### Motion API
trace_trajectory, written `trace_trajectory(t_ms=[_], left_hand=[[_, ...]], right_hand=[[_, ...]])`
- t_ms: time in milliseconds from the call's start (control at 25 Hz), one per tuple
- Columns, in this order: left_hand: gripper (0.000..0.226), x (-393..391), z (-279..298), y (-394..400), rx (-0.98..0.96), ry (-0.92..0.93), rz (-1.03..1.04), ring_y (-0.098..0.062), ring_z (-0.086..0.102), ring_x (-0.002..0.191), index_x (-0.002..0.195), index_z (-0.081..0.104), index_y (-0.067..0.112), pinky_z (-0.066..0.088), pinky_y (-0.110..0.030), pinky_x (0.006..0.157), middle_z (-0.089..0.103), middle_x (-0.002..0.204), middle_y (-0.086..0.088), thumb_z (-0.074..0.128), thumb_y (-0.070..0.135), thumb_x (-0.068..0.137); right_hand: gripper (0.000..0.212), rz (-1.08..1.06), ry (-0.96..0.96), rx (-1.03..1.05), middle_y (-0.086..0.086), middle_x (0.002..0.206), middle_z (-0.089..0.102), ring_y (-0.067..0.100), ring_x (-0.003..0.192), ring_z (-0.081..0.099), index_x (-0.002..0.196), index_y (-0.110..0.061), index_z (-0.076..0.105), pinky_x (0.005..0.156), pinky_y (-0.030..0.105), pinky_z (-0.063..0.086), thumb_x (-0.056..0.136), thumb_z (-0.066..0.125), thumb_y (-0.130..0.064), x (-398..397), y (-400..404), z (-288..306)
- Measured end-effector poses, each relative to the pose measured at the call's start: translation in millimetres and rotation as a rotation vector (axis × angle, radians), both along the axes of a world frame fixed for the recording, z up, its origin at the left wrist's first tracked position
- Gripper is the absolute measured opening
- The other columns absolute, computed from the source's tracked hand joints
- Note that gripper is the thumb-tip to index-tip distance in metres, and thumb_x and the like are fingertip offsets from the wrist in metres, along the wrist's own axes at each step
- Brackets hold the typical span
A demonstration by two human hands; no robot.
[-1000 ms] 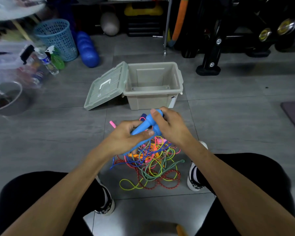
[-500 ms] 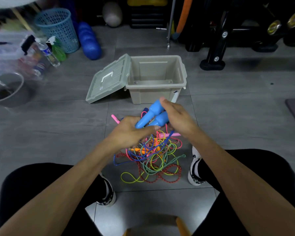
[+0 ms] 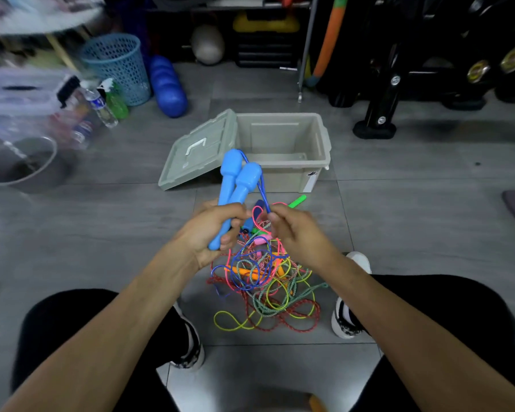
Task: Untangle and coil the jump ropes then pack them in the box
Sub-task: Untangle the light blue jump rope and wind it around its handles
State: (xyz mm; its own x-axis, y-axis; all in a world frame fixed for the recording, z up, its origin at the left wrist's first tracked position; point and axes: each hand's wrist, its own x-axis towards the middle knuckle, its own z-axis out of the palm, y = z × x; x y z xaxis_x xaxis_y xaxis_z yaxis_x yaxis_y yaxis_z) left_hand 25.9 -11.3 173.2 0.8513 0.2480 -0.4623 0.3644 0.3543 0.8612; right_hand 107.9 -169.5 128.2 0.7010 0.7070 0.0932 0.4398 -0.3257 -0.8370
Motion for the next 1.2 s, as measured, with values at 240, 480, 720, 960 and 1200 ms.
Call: trace_trajectory(t_ms=[240, 480, 720, 960, 1200], left_hand=[[0.011, 4, -8, -3, 0.008, 0.064, 0.203, -0.008, 0.027, 0.033, 0.095, 0.055, 0.012, 0.021, -0.014, 0.034, 0.059, 0.078, -0.007, 0.059, 0.006, 0.086], [0.004, 12, -11, 7, -0.113, 0.062, 0.241, -0.006, 0.026, 0.030, 0.093, 0.051, 0.014, 0.023, -0.012, 0.031, 0.073, 0.092, -0.011, 0.054, 0.011, 0.092], [0.011, 13, -35, -1, 0.241, 0.186, 0.268, -0.013, 0.033, 0.033, 0.081, 0.059, 0.008, 0.028, -0.017, 0.037, 0.059, 0.061, -0.007, 0.068, 0.013, 0.082], [0.025, 15, -39, 3, 0.221, 0.268, 0.053, -0.008, 0.032, 0.032, 0.087, 0.058, 0.007, 0.024, -0.014, 0.034, 0.050, 0.062, -0.002, 0.075, 0.024, 0.081], [0.045, 10, -41, -12, 0.363, 0.339, -0.165, -0.012, 0.033, 0.031, 0.089, 0.057, 0.009, 0.027, -0.014, 0.036, 0.052, 0.066, -0.011, 0.060, 0.054, 0.086]], right_hand=[[0.018, 0.215, -0.061, -0.277, 0.012, 0.080, 0.065, 0.030, 0.074, 0.058, 0.083, -0.019, 0.045, 0.069, 0.045, 0.049, 0.098, 0.036, -0.026, -23, 7, -9], [0.019, 0.344, -0.190, -0.365, 0.013, 0.083, 0.055, 0.032, 0.077, 0.052, 0.083, -0.019, 0.038, 0.062, 0.037, 0.033, 0.101, 0.037, -0.025, -42, 12, 4], [0.024, 0.416, -0.275, -0.402, 0.006, 0.074, 0.050, 0.029, 0.069, 0.050, 0.074, -0.023, 0.032, 0.065, 0.048, 0.047, 0.094, 0.036, -0.034, -37, 0, 10], [0.014, 0.432, -0.394, -0.514, 0.006, 0.091, 0.059, 0.028, 0.086, 0.056, 0.096, -0.015, 0.053, 0.076, 0.045, 0.048, 0.097, 0.044, -0.025, -11, -13, 28], [0.021, 0.329, -0.420, -0.277, 0.003, 0.092, 0.057, 0.023, 0.084, 0.056, 0.094, -0.012, 0.063, 0.074, 0.040, 0.047, 0.091, 0.050, -0.028, 3, -23, 40]])
